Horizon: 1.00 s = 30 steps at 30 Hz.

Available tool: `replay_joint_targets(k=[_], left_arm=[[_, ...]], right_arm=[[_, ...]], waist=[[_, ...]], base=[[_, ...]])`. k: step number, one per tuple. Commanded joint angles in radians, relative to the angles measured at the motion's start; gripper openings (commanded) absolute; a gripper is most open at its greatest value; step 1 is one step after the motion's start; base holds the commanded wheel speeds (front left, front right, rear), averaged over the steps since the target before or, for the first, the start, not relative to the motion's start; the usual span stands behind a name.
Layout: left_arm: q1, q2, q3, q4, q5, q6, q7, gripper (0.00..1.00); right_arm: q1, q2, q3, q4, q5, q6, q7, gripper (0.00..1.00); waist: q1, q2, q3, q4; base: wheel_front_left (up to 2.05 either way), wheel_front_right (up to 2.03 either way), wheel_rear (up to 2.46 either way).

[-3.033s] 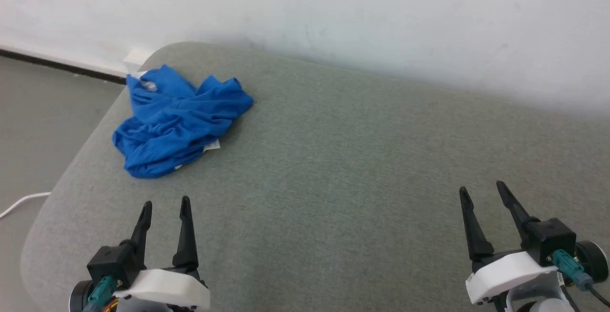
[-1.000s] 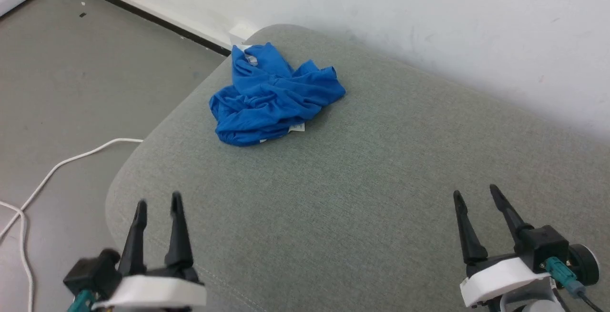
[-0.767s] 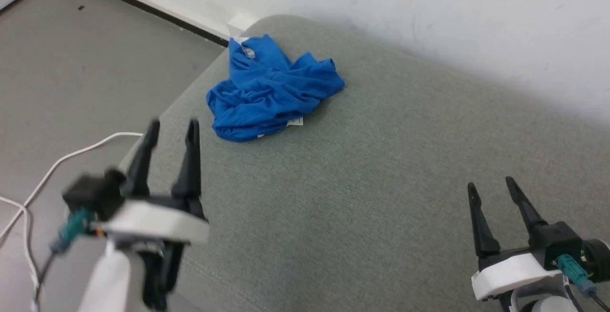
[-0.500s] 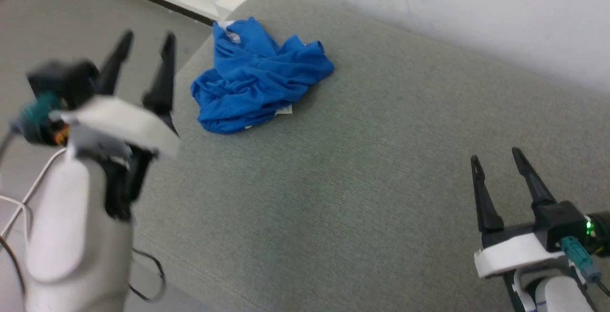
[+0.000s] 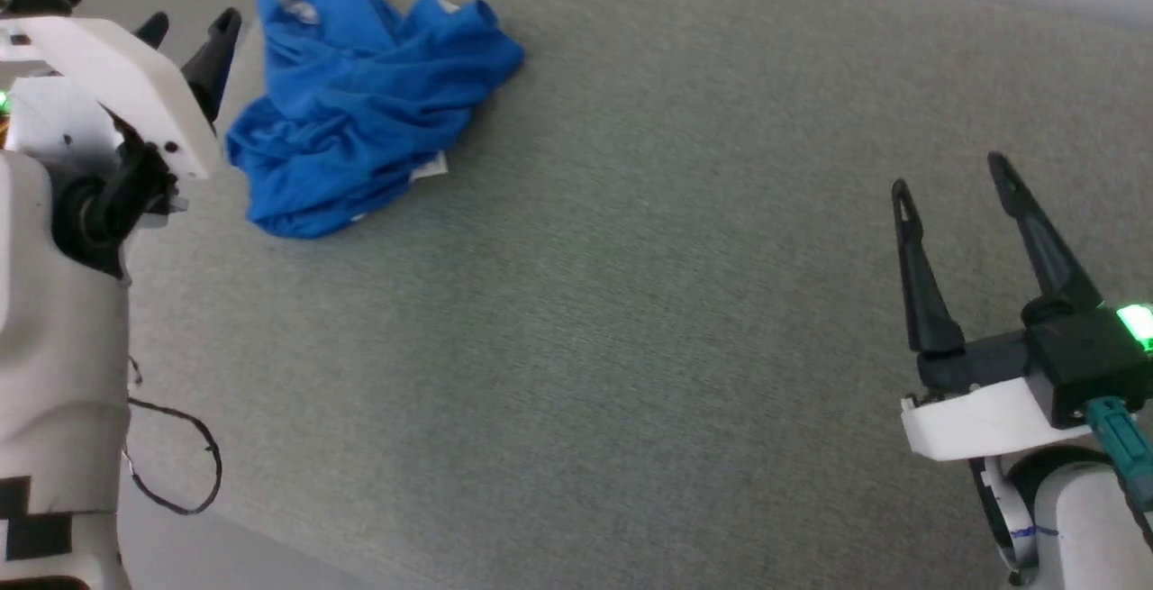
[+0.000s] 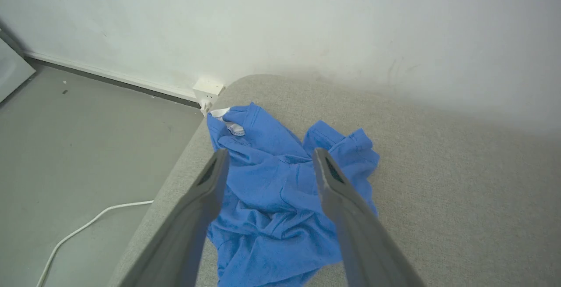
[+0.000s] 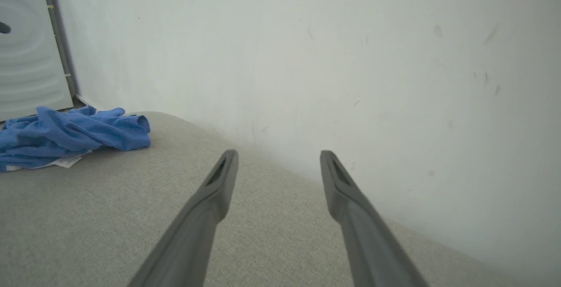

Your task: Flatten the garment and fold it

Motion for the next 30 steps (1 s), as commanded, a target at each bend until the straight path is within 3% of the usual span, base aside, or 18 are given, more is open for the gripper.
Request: replay_joint_targets(k=[1,9,13,21,22,23,24,30], left_arm=[[-0.022,0.010,-0.006,0.023,-0.019,-0.007,0.022,1.00],[-0.036,0.027,-0.035,0.108,-0.117,-0.011,0.133,1.00],[-0.034,0.032,-0.033,0.170,-0.134,0.007,0.187,1.00],[-0.033,0.034,-0.034,0.253,-0.128,0.028,0.163,0.98],[-0.033,0.036,-0.035,0.262,-0.124,0.028,0.152,0.52],[-0.033,0.038,-0.036,0.270,-0.121,0.027,0.138,0.16],[-0.034,0.039,-0.037,0.278,-0.119,0.025,0.125,0.00],[-0.050,0.058,-0.044,0.308,-0.120,0.005,0.051,0.00]], right_arm=[[-0.019,-0.009,0.004,-0.030,-0.010,-0.001,0.011,1.00],[-0.029,-0.018,0.013,-0.101,-0.014,-0.001,0.048,1.00],[-0.035,-0.022,0.016,-0.120,-0.016,-0.001,0.057,1.00],[-0.044,-0.029,0.017,-0.146,-0.021,-0.001,0.074,1.00],[-0.044,-0.029,0.016,-0.148,-0.020,-0.001,0.075,1.00],[-0.044,-0.030,0.014,-0.148,-0.020,-0.001,0.076,1.00],[-0.044,-0.030,0.013,-0.147,-0.019,-0.001,0.076,1.00],[-0.042,-0.026,0.011,-0.130,-0.010,-0.001,0.069,1.00]], waist=[[-0.0003,-0.0001,0.100,-0.089],[-0.0003,-0.0001,0.171,-0.138],[-0.0003,-0.0001,0.197,-0.155],[-0.0003,-0.0001,0.219,-0.173],[-0.0003,-0.0001,0.219,-0.174],[-0.0003,-0.0001,0.219,-0.175],[-0.0003,-0.0001,0.218,-0.176],[-0.0003,-0.0001,0.182,-0.173]], base=[[0.00,0.00,0.00],[0.00,0.00,0.00],[0.00,0.00,0.00],[0.00,0.00,0.00],[0.00,0.00,0.00],[0.00,0.00,0.00],[0.00,0.00,0.00],[0.00,0.00,0.00]])
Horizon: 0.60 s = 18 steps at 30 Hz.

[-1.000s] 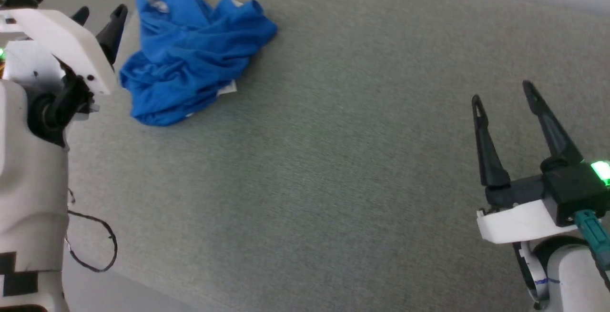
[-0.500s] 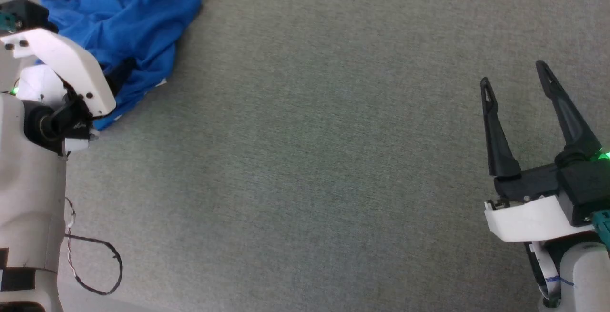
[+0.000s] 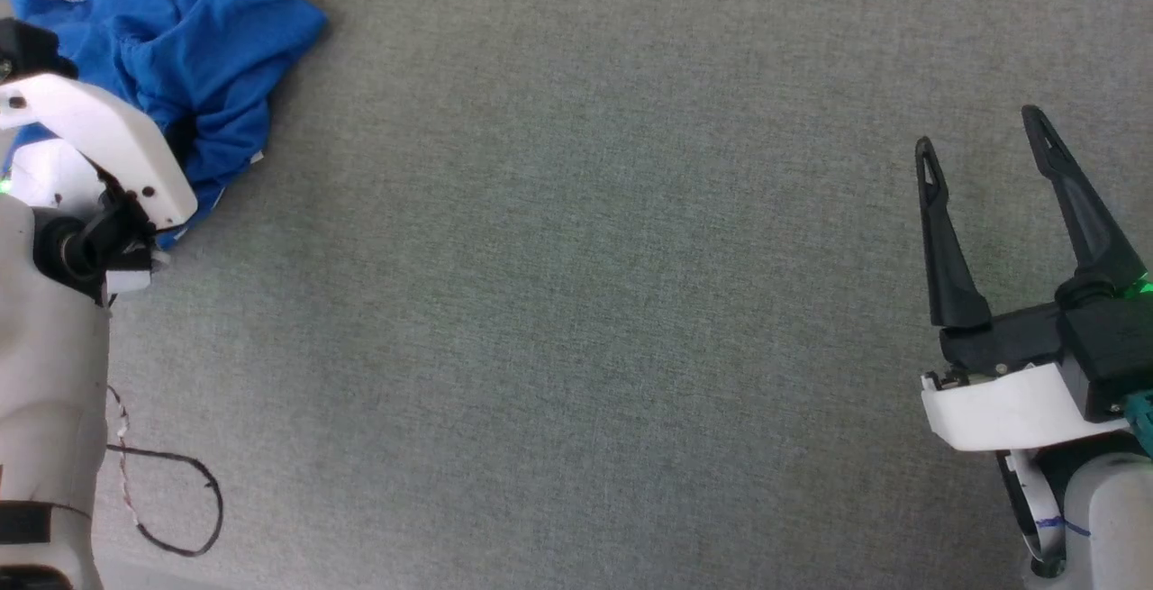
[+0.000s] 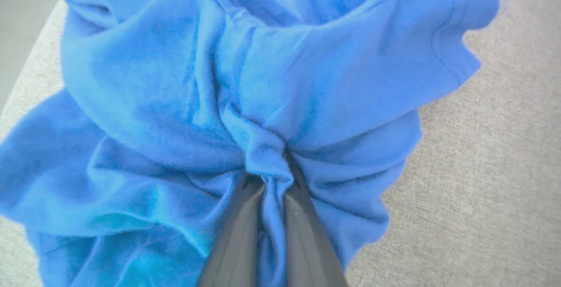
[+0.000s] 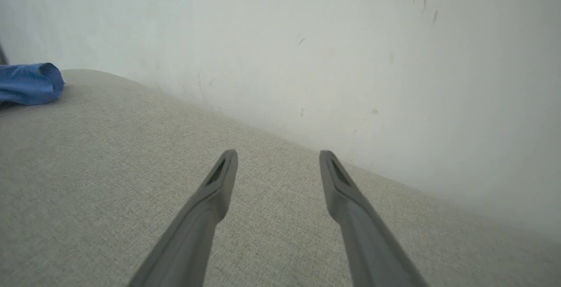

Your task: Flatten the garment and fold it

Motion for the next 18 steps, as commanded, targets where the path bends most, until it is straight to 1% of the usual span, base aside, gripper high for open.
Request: replay_joint_targets(k=[1,4,10,13,18], left_arm=[[-0.010,0.017,-0.003,0.010,0.007,-0.009,-0.029,0.00],[-0.018,0.028,-0.005,0.013,0.008,-0.012,-0.055,0.00],[-0.048,0.060,-0.017,-0.016,-0.002,-0.020,-0.095,0.00],[-0.070,0.070,-0.029,-0.055,-0.013,-0.022,-0.095,0.00],[-0.096,0.079,-0.063,-0.146,-0.024,-0.023,-0.058,0.00]], right_arm=[[-0.008,0.002,-0.003,0.009,0.009,-0.001,-0.011,1.00],[-0.005,0.007,-0.004,0.021,0.015,-0.001,-0.023,1.00],[0.010,0.025,-0.013,0.072,0.040,-0.001,-0.068,1.00],[0.022,0.032,-0.025,0.108,0.059,-0.001,-0.095,1.00],[0.054,0.036,-0.055,0.176,0.095,-0.001,-0.134,1.00]], waist=[[-0.0001,0.0000,-0.030,0.002],[-0.0001,0.0000,-0.056,0.001],[-0.0001,0.0000,-0.151,-0.014],[-0.0001,0.0000,-0.206,-0.028],[-0.0001,0.0000,-0.303,-0.058]], base=[[0.00,0.00,0.00],[0.00,0.00,0.00],[0.00,0.00,0.00],[0.00,0.00,0.00],[0.00,0.00,0.00]])
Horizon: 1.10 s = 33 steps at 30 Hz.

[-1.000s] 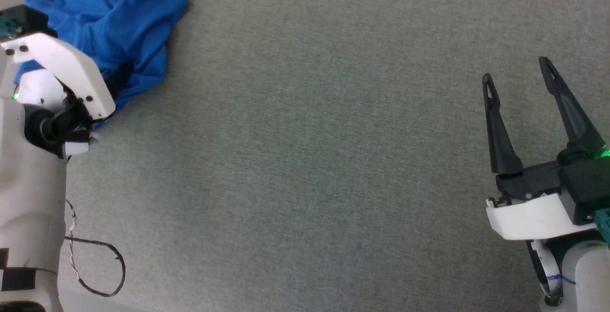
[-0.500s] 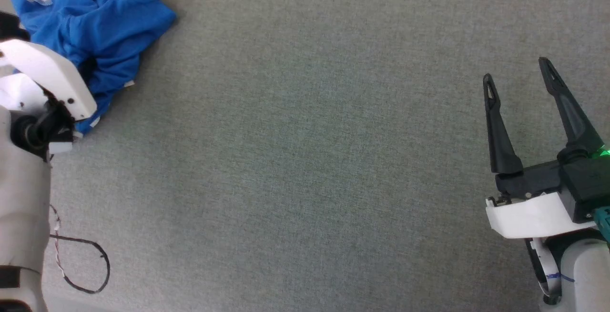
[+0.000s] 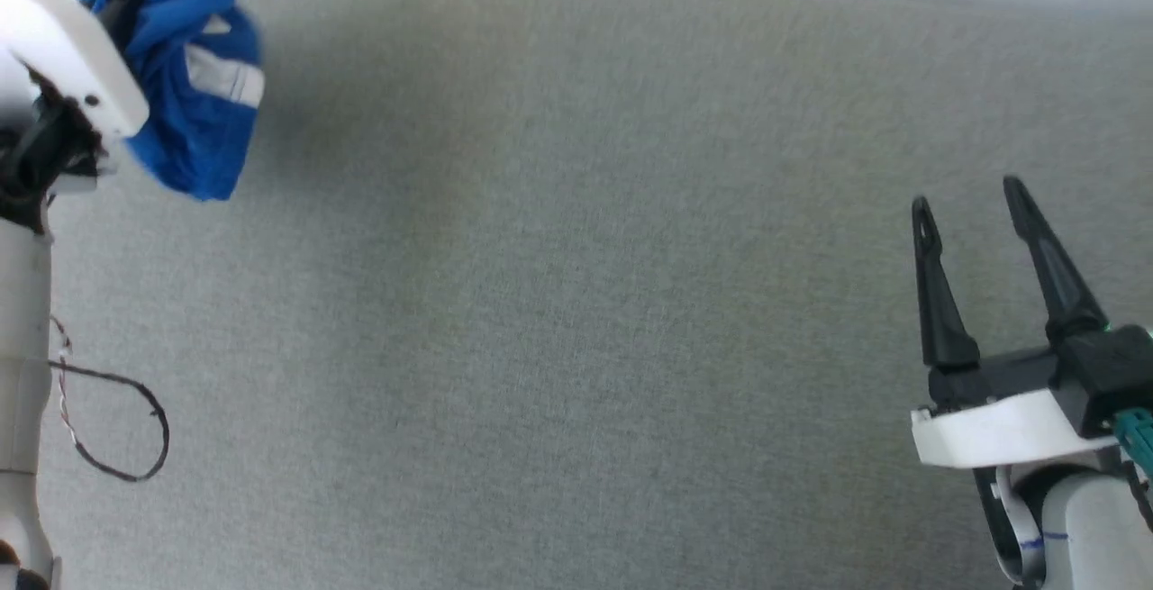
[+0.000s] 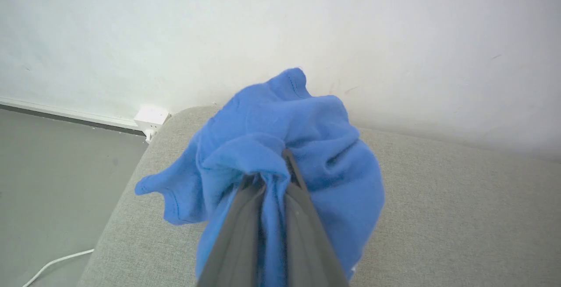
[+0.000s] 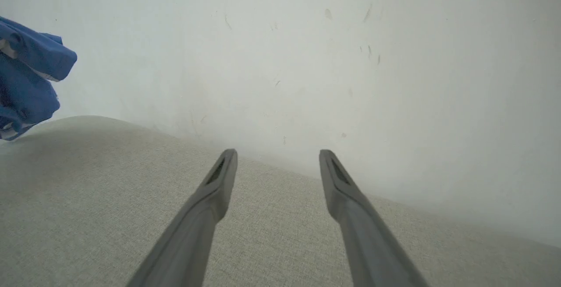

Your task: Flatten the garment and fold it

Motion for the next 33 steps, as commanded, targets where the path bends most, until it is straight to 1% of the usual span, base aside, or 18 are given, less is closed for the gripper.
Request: replay_joint_targets(k=[1,6,10,20,23,27,30,33], left_arm=[[-0.018,0.006,-0.009,-0.024,-0.012,-0.007,0.011,0.00],[-0.032,-0.003,-0.036,-0.121,-0.029,-0.003,0.087,0.00],[-0.038,-0.027,-0.057,-0.206,-0.047,0.005,0.148,0.00],[0.023,-0.138,-0.175,-0.433,-0.073,0.016,0.257,0.00],[0.066,-0.170,-0.215,-0.485,-0.069,0.024,0.261,0.00],[0.132,-0.213,-0.274,-0.528,-0.058,0.021,0.240,0.00],[0.177,-0.234,-0.333,-0.538,-0.030,0.012,0.193,0.00],[0.214,-0.234,-0.430,-0.532,0.043,0.001,0.111,0.00]], right_arm=[[0.016,0.002,-0.010,0.016,0.022,-0.001,-0.012,1.00],[0.063,0.003,-0.044,0.064,0.074,-0.001,-0.040,1.00],[0.098,0.003,-0.072,0.087,0.101,-0.001,-0.055,1.00],[0.134,0.003,-0.117,0.105,0.124,-0.001,-0.074,1.00],[0.139,0.003,-0.122,0.101,0.125,-0.001,-0.075,1.00],[0.142,0.003,-0.129,0.096,0.128,-0.001,-0.076,1.00],[0.141,0.003,-0.133,0.093,0.132,-0.001,-0.077,1.00],[0.137,0.003,-0.132,0.094,0.138,-0.001,-0.081,1.00]], waist=[[0.0001,-0.0001,-0.105,-0.043],[0.0001,-0.0001,-0.199,-0.088],[0.0001,-0.0001,-0.243,-0.123],[0.0001,-0.0001,-0.287,-0.222],[0.0001,-0.0001,-0.285,-0.256],[0.0001,-0.0001,-0.271,-0.299],[0.0001,-0.0001,-0.252,-0.322],[0.0001,-0.0001,-0.229,-0.337]], base=[[0.00,0.00,0.00],[0.00,0.00,0.00],[0.00,0.00,0.00],[0.00,0.00,0.00],[0.00,0.00,0.00],[0.00,0.00,0.00],[0.00,0.00,0.00],[0.00,0.00,0.00]])
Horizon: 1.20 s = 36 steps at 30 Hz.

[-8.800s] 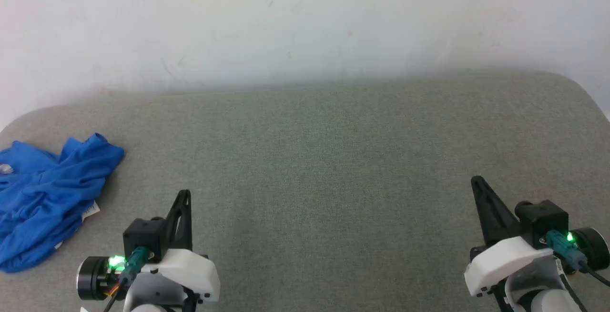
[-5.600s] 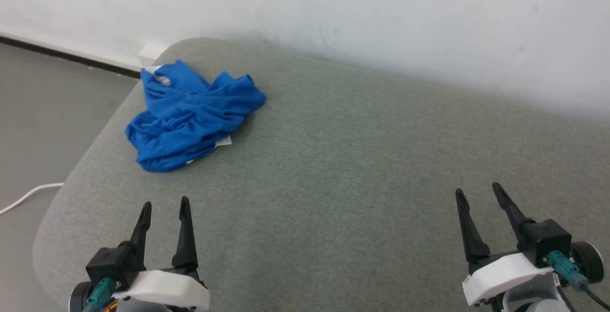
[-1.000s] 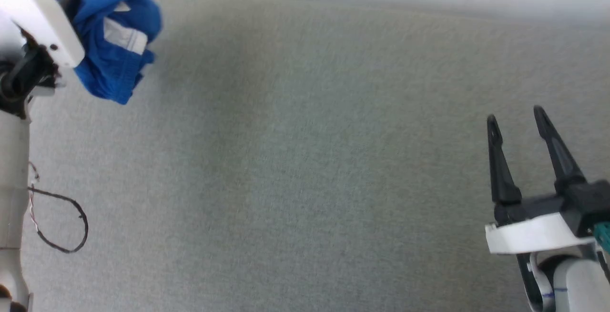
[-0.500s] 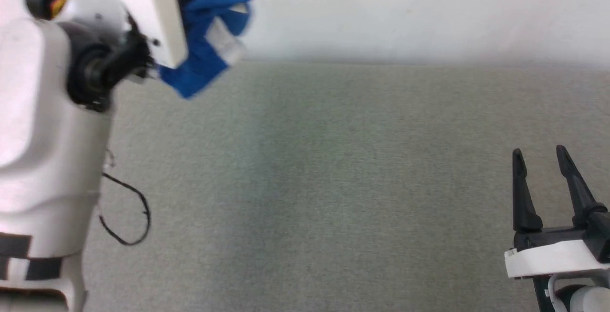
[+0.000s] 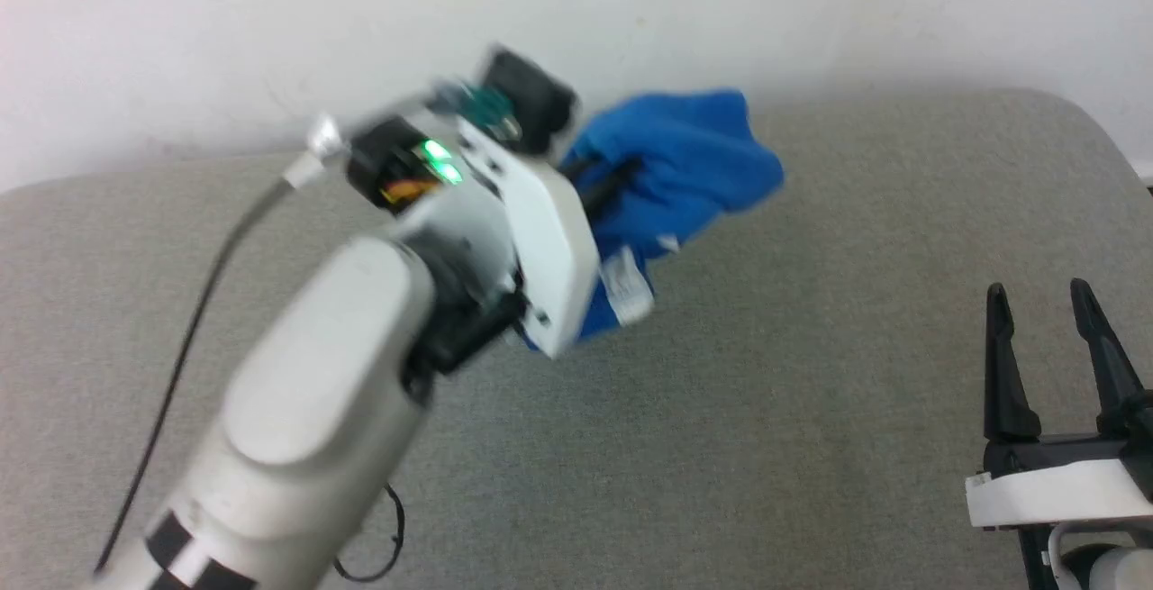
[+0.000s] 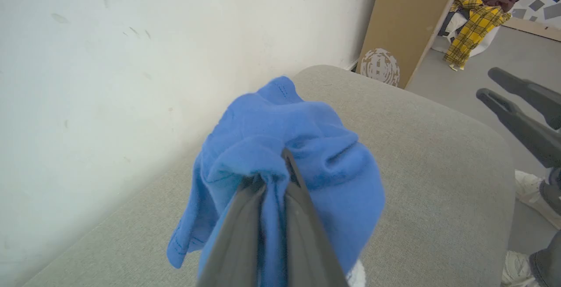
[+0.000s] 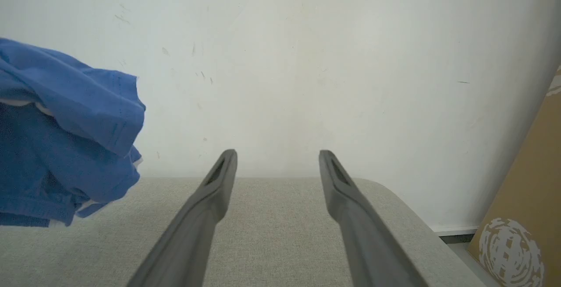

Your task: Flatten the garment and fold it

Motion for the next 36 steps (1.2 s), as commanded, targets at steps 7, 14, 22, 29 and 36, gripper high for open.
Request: replay_joint_targets(k=[7,14,22,29,36], left_arm=[[0.134,-0.065,-0.183,0.173,0.096,-0.013,-0.230,0.00],[0.189,-0.150,-0.198,0.381,0.075,-0.003,-0.342,1.00],[0.149,-0.175,-0.125,0.375,0.021,0.004,-0.456,1.00],[0.251,-0.090,0.012,0.175,0.020,0.108,-0.646,1.00],[0.479,0.018,0.144,0.026,0.081,0.255,-0.819,1.00]], right_arm=[[-0.020,0.003,0.013,0.010,0.024,-0.001,-0.016,1.00],[-0.035,0.003,0.005,0.021,0.026,-0.001,-0.022,1.00],[-0.024,0.003,-0.008,0.032,0.023,-0.001,-0.024,1.00],[0.007,0.003,-0.011,0.039,0.029,-0.001,-0.024,1.00],[0.051,0.003,-0.013,0.047,0.044,-0.001,-0.024,1.00]], waist=[[0.0001,0.0001,0.076,-0.041],[0.0001,0.0001,0.095,-0.032],[0.0001,0.0001,0.056,0.007],[0.0001,0.0001,0.010,0.031],[0.0001,0.0001,-0.004,0.053]], base=[[0.00,0.00,0.00],[0.00,0.00,0.00],[0.00,0.00,0.00],[0.00,0.00,0.00],[0.00,0.00,0.00]])
